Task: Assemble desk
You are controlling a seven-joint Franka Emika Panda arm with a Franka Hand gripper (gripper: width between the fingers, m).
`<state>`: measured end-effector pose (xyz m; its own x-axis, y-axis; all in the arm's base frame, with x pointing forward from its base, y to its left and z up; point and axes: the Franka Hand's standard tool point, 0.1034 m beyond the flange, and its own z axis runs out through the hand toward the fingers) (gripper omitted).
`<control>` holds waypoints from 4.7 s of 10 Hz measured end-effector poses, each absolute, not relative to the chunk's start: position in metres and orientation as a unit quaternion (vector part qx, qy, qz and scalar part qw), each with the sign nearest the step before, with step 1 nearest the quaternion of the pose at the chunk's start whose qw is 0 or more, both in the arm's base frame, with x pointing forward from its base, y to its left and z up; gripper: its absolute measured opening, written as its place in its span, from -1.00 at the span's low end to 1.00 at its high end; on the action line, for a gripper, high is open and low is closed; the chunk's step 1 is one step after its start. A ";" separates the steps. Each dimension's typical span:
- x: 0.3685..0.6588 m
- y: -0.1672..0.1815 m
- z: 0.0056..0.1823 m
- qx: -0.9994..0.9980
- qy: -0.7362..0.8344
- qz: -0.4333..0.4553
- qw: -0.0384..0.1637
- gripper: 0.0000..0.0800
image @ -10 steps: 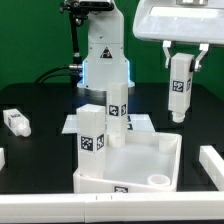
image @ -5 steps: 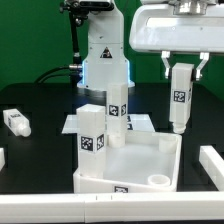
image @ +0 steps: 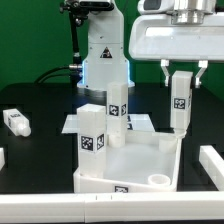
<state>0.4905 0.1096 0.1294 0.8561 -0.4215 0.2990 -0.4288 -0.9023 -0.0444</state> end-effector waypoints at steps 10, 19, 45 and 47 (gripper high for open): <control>0.494 0.107 0.115 0.972 -0.176 0.157 0.004 -0.29; 0.503 0.161 0.115 0.948 -0.221 0.225 -0.040 -0.29; 0.566 0.118 0.127 0.977 -0.124 0.174 0.025 0.62; 0.576 0.116 0.131 0.984 -0.141 0.108 0.025 0.62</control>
Offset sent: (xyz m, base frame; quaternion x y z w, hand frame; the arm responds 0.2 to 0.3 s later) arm -0.0055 -0.0231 0.0087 -0.0051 -0.0094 -0.0274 0.9996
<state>0.5762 0.1160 0.1312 0.9367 -0.2722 0.2200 -0.2832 -0.9589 0.0196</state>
